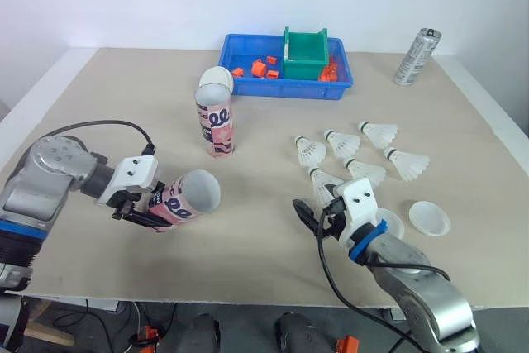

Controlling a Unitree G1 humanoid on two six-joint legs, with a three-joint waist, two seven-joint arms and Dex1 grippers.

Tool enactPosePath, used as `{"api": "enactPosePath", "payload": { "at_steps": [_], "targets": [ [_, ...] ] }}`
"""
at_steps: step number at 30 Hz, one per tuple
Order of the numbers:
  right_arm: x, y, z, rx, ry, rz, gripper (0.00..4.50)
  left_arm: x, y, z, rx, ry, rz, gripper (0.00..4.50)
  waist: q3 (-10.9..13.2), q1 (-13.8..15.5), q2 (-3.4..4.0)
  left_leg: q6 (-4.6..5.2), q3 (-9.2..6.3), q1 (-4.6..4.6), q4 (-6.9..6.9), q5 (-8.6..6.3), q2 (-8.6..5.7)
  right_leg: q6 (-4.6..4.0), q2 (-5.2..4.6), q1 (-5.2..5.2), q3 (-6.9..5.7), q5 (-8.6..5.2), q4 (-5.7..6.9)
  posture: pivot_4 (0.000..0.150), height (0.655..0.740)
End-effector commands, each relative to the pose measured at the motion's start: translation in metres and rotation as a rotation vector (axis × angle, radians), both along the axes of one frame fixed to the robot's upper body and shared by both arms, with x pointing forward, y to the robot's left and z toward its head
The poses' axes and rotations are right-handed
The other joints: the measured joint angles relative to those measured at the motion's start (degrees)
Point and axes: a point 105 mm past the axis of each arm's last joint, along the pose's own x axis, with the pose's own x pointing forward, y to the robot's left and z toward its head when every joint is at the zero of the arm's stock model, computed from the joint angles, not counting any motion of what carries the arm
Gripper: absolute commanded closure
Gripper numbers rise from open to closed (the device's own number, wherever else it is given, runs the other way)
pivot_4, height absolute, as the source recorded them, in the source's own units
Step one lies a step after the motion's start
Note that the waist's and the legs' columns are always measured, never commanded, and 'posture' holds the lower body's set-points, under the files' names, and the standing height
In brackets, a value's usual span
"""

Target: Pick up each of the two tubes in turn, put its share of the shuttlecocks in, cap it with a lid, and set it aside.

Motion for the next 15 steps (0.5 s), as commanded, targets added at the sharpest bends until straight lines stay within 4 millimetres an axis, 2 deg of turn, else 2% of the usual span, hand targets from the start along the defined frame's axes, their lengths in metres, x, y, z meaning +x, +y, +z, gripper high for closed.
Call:
{"api": "enactPosePath", "payload": {
  "at_steps": [1,8,11,12,15],
  "targets": [
    [0.008,-0.004,0.006,-0.019,-0.052,-0.038,0.0,-0.004,-0.009,-0.007,-0.015,0.027,-0.021,1.69,0.0,0.0,0.0,0.0,0.0,0.0,0.0,0.0,-0.01,0.0,0.0,0.0,0.01,0.0,0.0,0.15,0.7384],
    [0.015,-0.007,-0.002,-0.046,-0.059,-0.092,0.0,-0.005,-0.01,-0.01,-0.025,0.034,-0.023,1.69,0.0,-0.02,0.01,0.0,-0.01,0.0,-0.02,0.0,-0.03,-0.02,-0.01,-0.01,0.0,0.0,0.0,0.15,0.7384],
    [0.018,-0.011,-0.002,-0.062,-0.071,-0.129,0.8,-0.006,-0.009,-0.011,-0.027,0.035,-0.025,1.72,0.0,-0.02,0.01,0.0,-0.01,0.0,-0.02,0.0,-0.03,-0.02,-0.02,0.0,0.0,0.0,0.0,0.15,0.7384],
    [0.019,-0.012,-0.003,-0.067,-0.074,-0.139,1.42,-0.006,-0.01,-0.011,-0.029,0.036,-0.027,1.72,0.0,-0.02,0.01,0.0,-0.01,0.0,-0.02,0.0,-0.03,-0.02,-0.02,0.0,0.0,0.0,0.0,0.15,0.7384],
    [0.02,-0.014,-0.004,-0.085,-0.08,-0.16,2.84,-0.007,-0.009,-0.012,-0.032,0.038,-0.032,1.72,0.0,-0.02,0.01,0.0,-0.01,0.0,-0.02,0.0,-0.04,-0.02,-0.02,0.0,0.0,0.0,0.0,0.15,0.7384]
  ]
}}
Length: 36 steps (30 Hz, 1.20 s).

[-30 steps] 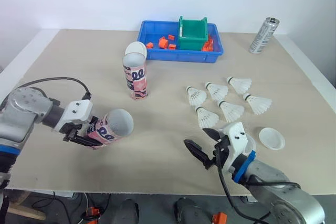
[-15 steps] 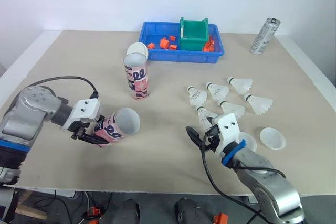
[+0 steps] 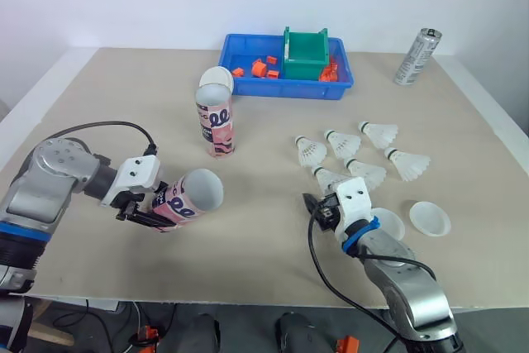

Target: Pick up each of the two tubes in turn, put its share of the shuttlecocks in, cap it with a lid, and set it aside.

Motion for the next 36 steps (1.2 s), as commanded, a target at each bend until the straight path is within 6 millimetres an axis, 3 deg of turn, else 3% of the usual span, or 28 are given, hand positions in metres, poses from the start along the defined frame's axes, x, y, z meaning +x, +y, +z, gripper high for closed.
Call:
{"api": "enactPosePath", "payload": {
  "at_steps": [1,4,9,12,15,17,19,24,30,36],
  "targets": [
    [0.003,-0.004,0.011,-0.014,-0.059,-0.031,3.26,-0.006,-0.007,-0.011,-0.008,0.034,-0.037,1.72,0.0,0.0,0.0,0.0,0.0,0.0,0.0,0.0,0.0,0.0,0.0,0.0,0.0,0.0,0.0,0.15,0.7384],
    [0.003,-0.006,0.011,-0.016,-0.06,-0.043,4.48,-0.007,-0.007,-0.013,-0.008,0.036,-0.041,1.72,0.0,0.0,0.0,0.0,0.0,0.0,0.0,0.0,0.0,0.0,0.0,0.0,0.0,0.0,0.0,0.15,0.7384],
    [0.002,-0.012,0.015,-0.028,-0.075,-0.059,4.48,-0.008,-0.008,-0.015,-0.009,0.043,-0.053,1.72,0.0,0.0,0.0,0.0,0.0,0.0,0.0,0.0,-0.02,0.0,-0.03,0.01,0.0,0.0,0.0,0.15,0.7384],
    [-0.006,-0.007,0.025,0.003,-0.097,0.022,4.48,-0.009,-0.008,-0.017,-0.008,0.056,-0.058,1.72,0.0,0.01,0.01,0.0,0.0,0.0,0.0,0.0,-0.06,0.02,-0.07,0.02,0.0,-0.01,0.0,0.15,0.7384],
    [-0.022,0.004,0.031,0.025,-0.072,0.184,4.48,-0.01,-0.007,-0.019,-0.005,0.07,-0.057,1.72,-0.01,-0.03,0.03,0.02,0.0,0.0,-0.02,-0.01,-0.1,0.05,-0.11,0.03,0.0,-0.04,0.0,0.15,0.7384],
    [-0.036,0.019,0.051,0.034,-0.117,0.37,4.48,-0.01,-0.006,-0.021,0.004,0.091,-0.05,1.72,-0.01,-0.04,0.09,0.03,0.0,0.0,-0.02,-0.02,-0.11,0.05,-0.11,0.05,0.01,-0.04,0.0,0.15,0.7384],
    [-0.045,0.035,0.071,-0.088,-0.199,0.579,4.48,-0.011,-0.004,-0.027,0.022,0.126,-0.042,1.72,0.0,-0.25,0.1,0.03,-0.01,0.02,0.0,-0.01,-0.11,0.06,-0.11,0.09,0.01,-0.04,0.0,0.15,0.7384],
    [-0.031,0.048,0.087,-0.507,-0.408,0.786,4.48,-0.01,-0.012,-0.031,-0.013,0.215,-0.03,1.72,-0.05,-0.31,0.16,0.1,0.02,0.29,0.04,0.02,-0.1,0.44,-0.1,0.28,0.01,-0.21,-0.01,0.15,0.7384],
    [-0.028,0.067,0.102,-0.639,-0.573,0.95,4.48,0.004,-0.019,-0.032,0.015,0.198,-0.048,1.72,-0.14,0.14,0.36,0.15,-0.07,0.18,0.04,0.03,-0.32,0.16,-0.26,0.34,-0.01,-0.09,-0.02,0.15,0.7384],
    [-0.025,0.078,0.131,-0.633,-0.722,0.972,4.48,0.008,-0.022,-0.032,0.029,0.204,-0.06,1.72,-0.14,0.6,0.39,0.4,-0.1,0.26,0.14,0.19,-0.51,0.35,-0.44,0.54,-0.02,0.02,-0.02,0.15,0.7384]
  ]
}}
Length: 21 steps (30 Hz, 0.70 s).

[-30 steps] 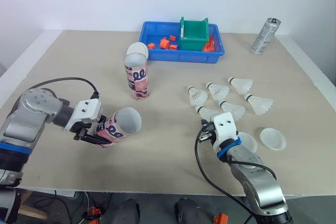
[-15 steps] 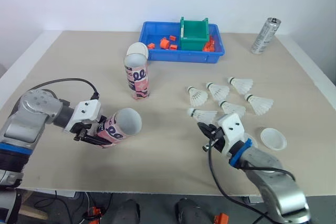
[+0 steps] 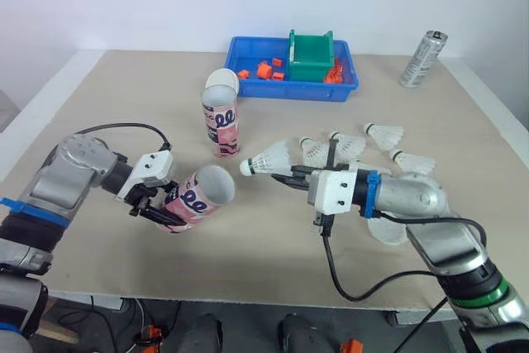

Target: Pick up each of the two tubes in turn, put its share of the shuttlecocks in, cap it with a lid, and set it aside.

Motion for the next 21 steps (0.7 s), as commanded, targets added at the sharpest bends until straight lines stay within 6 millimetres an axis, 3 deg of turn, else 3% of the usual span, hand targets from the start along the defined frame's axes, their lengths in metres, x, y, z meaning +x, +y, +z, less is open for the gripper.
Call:
{"api": "enactPosePath", "payload": {
  "at_steps": [1,7,11,21],
  "targets": [
    [-0.006,0.007,0.024,0.054,-0.092,0.071,4.48,-0.004,-0.005,-0.023,0.05,0.069,-0.026,1.72,0.0,0.0,0.0,0.05,0.0,0.01,0.0,0.04,0.0,0.04,0.0,0.01,0.01,0.02,0.0,0.15,0.7384],
    [-0.012,0.008,0.016,0.01,-0.093,0.123,4.48,0.021,-0.016,0.008,-0.003,-0.041,-0.019,1.72,0.02,0.7,0.01,0.38,-0.14,-0.01,0.0,0.27,-0.09,0.13,0.04,0.16,-0.03,0.01,0.0,0.15,0.7384],
    [-0.011,0.008,0.007,0.016,-0.064,0.121,4.48,0.026,-0.027,0.026,-0.05,-0.065,-0.035,1.72,0.22,0.19,-0.32,0.39,-0.15,-0.1,-0.01,0.36,0.02,0.2,0.16,0.04,-0.01,0.07,-0.01,0.15,0.7384],
    [0.004,0.0,-0.007,-0.03,-0.052,0.065,4.48,0.019,-0.02,0.011,0.021,-0.019,-0.039,1.72,0.25,-0.85,-0.35,0.5,-0.42,-0.29,-0.31,0.29,0.09,-0.48,0.3,-0.29,-0.2,0.15,0.01,0.15,0.7384]
  ]
}}
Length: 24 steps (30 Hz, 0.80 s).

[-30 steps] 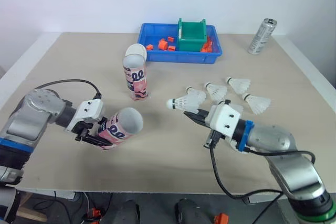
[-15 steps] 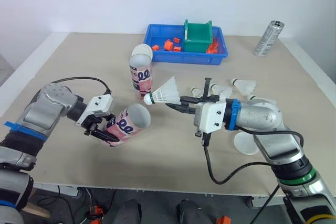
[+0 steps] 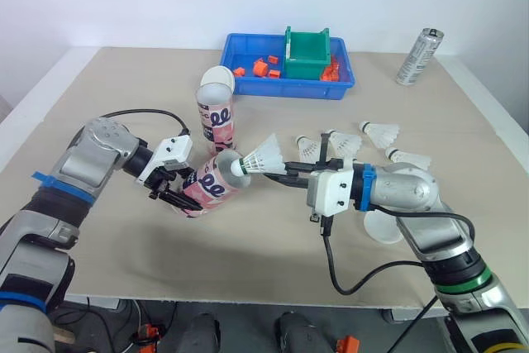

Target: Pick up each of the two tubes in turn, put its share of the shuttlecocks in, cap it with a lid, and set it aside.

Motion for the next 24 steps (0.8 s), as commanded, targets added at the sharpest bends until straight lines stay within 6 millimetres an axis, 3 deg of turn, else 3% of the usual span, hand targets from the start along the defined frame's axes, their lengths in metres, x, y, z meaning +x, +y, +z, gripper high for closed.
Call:
{"api": "enactPosePath", "payload": {
  "at_steps": [1,4,7,13,20,24],
  "targets": [
    [-0.002,0.002,0.005,-0.013,-0.048,0.018,4.48,-0.003,0.003,-0.005,0.022,0.014,0.002,1.72,0.0,-0.02,0.0,0.0,0.0,0.0,0.0,0.0,0.0,0.0,0.0,0.0,-0.01,0.0,0.0,0.15,0.7384],
    [-0.006,0.009,0.007,-0.017,-0.047,0.045,4.48,-0.003,0.004,-0.007,0.024,0.016,0.003,1.72,0.0,-0.03,0.0,0.0,-0.01,0.01,0.0,0.0,0.01,0.0,0.02,0.01,-0.01,0.0,0.0,0.15,0.7384],
    [-0.008,0.013,0.009,-0.015,-0.028,0.059,3.71,-0.002,0.004,-0.008,0.019,0.018,0.003,1.72,0.0,-0.05,0.0,0.0,-0.01,0.01,0.0,0.0,0.01,0.0,0.02,0.01,-0.01,0.0,0.0,0.15,0.7384],
    [-0.016,0.02,0.02,0.003,0.017,0.102,1.0,-0.001,0.003,-0.013,0.01,0.022,0.003,1.72,0.0,-0.04,0.01,-0.01,-0.03,0.02,0.02,0.0,0.01,0.0,0.03,0.04,-0.02,0.0,0.01,0.15,0.7384],
    [-0.022,0.016,0.039,0.065,-0.039,0.12,1.0,-0.001,0.005,-0.017,0.006,0.024,0.009,1.72,0.0,0.02,0.01,-0.01,-0.1,0.04,0.05,0.0,0.01,0.01,0.02,0.1,-0.09,-0.01,0.01,0.15,0.7384],
    [-0.013,-0.006,0.022,0.015,0.022,0.035,1.0,-0.001,0.005,-0.017,0.002,0.025,0.005,1.72,0.0,0.09,0.01,-0.01,-0.11,0.08,0.05,0.01,0.02,0.0,0.04,0.12,-0.09,-0.01,0.09,0.15,0.7384]
  ]
}}
